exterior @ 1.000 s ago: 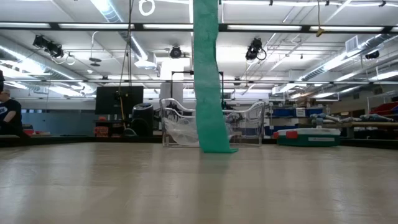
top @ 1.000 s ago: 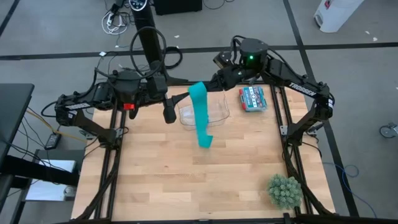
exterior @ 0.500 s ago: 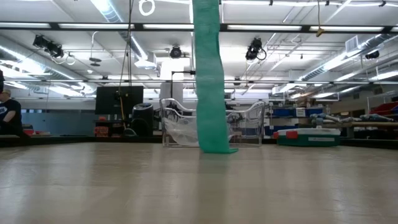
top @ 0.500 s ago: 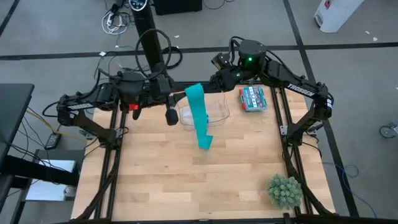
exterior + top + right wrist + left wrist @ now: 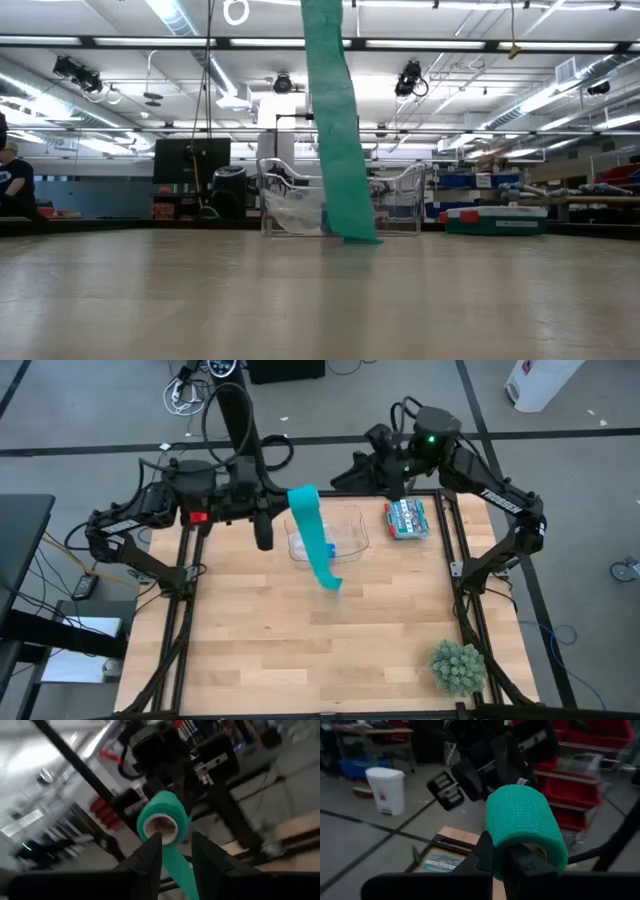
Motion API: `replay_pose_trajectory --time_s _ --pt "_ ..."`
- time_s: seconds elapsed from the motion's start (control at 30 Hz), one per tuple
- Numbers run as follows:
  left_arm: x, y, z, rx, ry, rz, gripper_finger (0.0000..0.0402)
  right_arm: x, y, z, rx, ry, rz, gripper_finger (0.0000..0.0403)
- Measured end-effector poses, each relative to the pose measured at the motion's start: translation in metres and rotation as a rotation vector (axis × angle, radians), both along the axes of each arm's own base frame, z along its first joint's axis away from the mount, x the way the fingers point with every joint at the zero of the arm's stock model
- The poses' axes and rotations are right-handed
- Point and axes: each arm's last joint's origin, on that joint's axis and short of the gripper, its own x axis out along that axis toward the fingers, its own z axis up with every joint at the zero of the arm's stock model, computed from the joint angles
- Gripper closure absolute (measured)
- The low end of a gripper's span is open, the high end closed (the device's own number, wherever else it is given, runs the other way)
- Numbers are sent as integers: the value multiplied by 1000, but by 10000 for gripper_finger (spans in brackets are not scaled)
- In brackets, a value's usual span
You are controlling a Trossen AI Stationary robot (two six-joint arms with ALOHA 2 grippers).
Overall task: Roll bandage
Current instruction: Roll the sky blue bandage
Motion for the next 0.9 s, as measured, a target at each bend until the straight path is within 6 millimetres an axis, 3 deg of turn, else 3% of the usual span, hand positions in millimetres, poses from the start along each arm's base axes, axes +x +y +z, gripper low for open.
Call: replay_pose_trajectory --time_s 0.2,0.47,0.9 --pt "-1 3 -1 -114 -12 1 383 1 18 3 -196 -79 15 305" --pt "-1 4 -3 -109 7 30 383 11 51 -12 -308 5 45 305" --pt "-1 5 -3 -109 5 46 383 25 53 -25 -406 60 -51 303"
